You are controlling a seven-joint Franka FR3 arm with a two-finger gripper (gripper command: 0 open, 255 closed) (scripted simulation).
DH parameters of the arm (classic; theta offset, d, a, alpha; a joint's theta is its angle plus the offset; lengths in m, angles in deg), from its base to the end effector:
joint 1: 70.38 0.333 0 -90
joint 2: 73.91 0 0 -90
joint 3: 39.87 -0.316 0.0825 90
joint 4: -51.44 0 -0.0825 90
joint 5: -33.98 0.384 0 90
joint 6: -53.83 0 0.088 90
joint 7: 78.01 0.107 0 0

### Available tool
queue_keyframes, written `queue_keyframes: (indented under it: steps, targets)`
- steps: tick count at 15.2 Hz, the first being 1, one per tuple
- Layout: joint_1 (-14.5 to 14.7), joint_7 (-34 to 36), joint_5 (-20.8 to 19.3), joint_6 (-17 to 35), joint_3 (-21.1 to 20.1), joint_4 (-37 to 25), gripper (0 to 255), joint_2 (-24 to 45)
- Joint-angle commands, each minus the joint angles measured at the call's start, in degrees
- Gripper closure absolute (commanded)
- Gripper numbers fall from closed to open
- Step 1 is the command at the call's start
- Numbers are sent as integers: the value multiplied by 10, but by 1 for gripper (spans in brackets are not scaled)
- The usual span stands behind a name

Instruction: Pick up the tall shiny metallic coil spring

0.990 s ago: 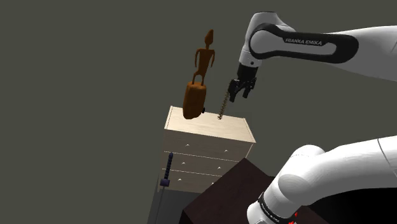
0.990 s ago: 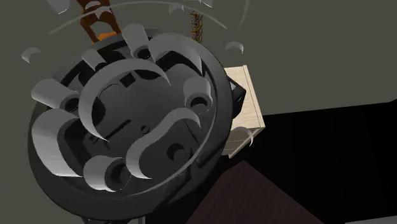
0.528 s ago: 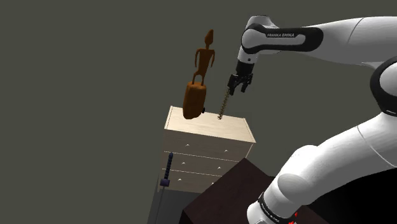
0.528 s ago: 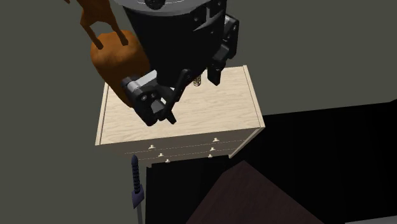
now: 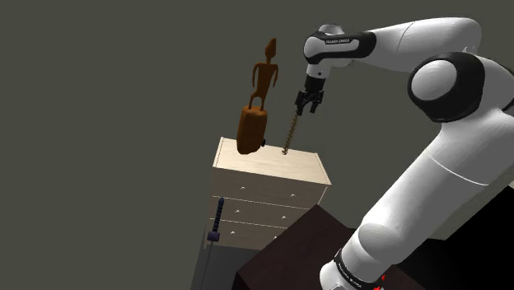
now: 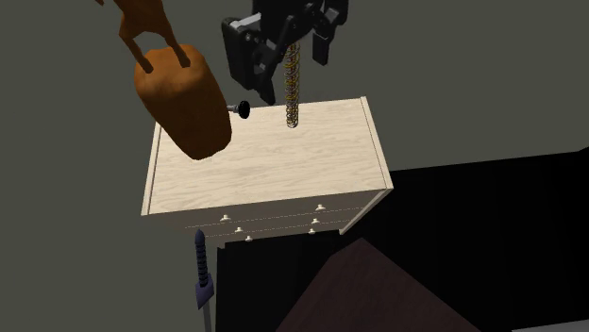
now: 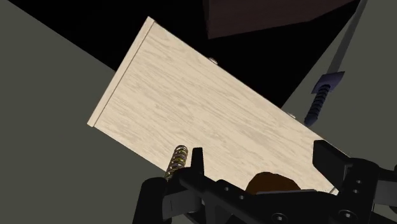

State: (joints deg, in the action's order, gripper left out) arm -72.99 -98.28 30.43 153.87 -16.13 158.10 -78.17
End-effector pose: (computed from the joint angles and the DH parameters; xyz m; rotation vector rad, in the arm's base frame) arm 0.4757 -0.2481 0.5384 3.1274 -0.1442 -0.0870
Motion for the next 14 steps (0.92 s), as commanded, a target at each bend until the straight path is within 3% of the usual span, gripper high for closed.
queue_keyframes:
  steps: [1,6,11,14]
  targets:
    - [-8,-30,25,-12,13,-60,0,57]
    - [-52,-100,90,-52,32,-214,0,194]
    - [-129,-146,156,-130,27,-430,0,354]
    - [-124,-146,153,-103,25,-397,0,348]
